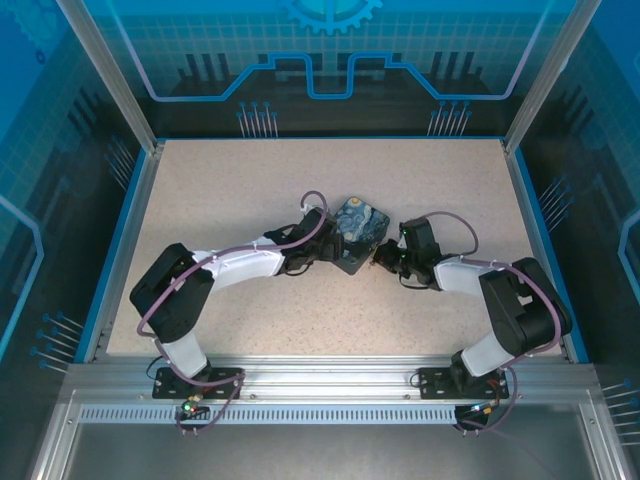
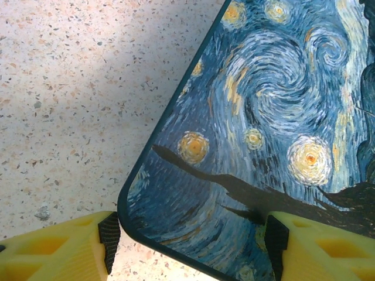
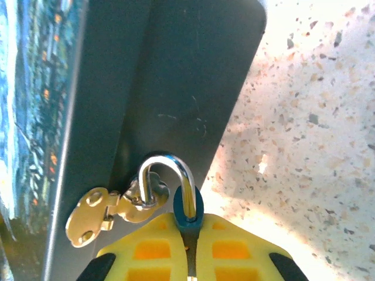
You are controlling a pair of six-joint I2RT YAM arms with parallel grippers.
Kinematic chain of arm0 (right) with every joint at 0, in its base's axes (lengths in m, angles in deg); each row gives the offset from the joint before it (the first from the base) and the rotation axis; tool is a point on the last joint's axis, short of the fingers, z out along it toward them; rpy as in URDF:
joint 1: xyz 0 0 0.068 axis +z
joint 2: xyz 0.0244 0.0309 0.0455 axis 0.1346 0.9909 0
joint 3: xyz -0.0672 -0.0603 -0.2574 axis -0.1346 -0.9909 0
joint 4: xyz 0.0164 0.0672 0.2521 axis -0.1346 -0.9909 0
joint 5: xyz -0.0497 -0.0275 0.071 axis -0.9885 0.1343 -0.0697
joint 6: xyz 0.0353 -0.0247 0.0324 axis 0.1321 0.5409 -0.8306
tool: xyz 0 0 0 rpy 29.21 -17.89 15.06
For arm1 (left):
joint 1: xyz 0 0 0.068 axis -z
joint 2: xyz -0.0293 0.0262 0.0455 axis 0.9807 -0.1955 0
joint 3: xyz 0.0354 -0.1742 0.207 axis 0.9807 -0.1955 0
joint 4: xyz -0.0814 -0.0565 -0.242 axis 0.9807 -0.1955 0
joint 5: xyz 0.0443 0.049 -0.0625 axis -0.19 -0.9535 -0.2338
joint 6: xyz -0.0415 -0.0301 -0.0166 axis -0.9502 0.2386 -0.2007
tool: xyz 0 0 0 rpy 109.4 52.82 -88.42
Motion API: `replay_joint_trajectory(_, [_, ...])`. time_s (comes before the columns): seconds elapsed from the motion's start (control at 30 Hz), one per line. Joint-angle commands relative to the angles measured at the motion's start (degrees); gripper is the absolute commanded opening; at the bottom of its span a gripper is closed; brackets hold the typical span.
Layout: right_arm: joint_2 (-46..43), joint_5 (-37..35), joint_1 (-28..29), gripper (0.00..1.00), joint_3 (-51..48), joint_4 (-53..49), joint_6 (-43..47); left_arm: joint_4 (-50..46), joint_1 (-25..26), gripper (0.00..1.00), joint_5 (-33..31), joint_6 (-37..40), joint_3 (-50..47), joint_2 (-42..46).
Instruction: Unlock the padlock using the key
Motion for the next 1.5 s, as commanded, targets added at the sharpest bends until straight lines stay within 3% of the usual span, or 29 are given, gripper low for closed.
replay_joint_trajectory(0.0, [0.1,0.6,-1.7,0.00,2.8,-0.3,1.6,-9.1,0.3,0.67,0.8,1.4,-2.2,-3.6])
replay_joint_trajectory(0.33, [0.2,2.3,-6.3,0.00,1.5,-1.9,3.9,-9.2,0.3,0.67,1.0,1.3,-2.2,-3.5])
replay_joint_trajectory(0.7, [-8.2,3.8,-14.1,0.00,-3.6,-7.4,7.6,-10.4,0.2,0.71,1.0,2.2,-0.2,-2.7])
replay_joint_trajectory(1.13, [-9.9,5.0,-24.9,0.00,-3.7,-18.2,12.3,-14.3,0.1,0.77,8.0,2.2,6.8,3.0])
replay_joint_trajectory(1.37, [-10.6,4.9,-27.6,0.15,-5.1,-20.3,11.8,-15.6,0.1,0.78,8.8,0.7,6.9,9.2])
replay_joint_trajectory(1.47, [-12.0,4.1,-28.4,0.28,-5.5,-21.3,11.1,-16.3,0.0,0.79,8.2,0.5,6.6,12.1])
